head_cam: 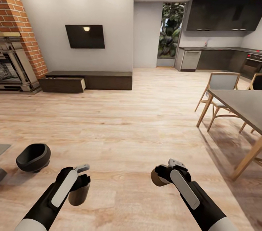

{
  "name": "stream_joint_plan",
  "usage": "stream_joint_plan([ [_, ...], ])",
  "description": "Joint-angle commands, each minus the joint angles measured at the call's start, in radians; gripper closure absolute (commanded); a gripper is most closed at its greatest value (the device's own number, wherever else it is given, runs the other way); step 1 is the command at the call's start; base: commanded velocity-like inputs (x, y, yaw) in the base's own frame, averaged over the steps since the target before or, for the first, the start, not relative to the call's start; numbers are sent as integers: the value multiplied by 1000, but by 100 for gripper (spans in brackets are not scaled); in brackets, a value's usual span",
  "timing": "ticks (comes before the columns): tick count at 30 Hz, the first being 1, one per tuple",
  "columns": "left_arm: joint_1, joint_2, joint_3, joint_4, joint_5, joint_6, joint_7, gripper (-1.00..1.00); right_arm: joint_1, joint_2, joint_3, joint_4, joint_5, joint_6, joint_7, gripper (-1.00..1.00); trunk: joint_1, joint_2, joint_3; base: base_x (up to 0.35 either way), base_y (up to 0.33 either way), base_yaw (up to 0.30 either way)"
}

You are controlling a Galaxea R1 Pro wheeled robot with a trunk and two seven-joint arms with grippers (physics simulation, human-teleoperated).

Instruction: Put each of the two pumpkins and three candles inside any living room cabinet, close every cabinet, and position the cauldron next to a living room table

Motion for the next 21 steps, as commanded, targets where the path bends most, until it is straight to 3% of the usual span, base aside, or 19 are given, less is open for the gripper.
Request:
stream_joint_plan([
  [1,-1,1,-4,-1,8,1,11,100,-1,-1,3,-1,-7,0,-9,100,1,-1,-1,314,0,0],
  [21,-1,1,-10,0,8,1,11,100,-1,-1,3,-1,-7,0,-9,100,1,-1,-1,309,0,0],
])
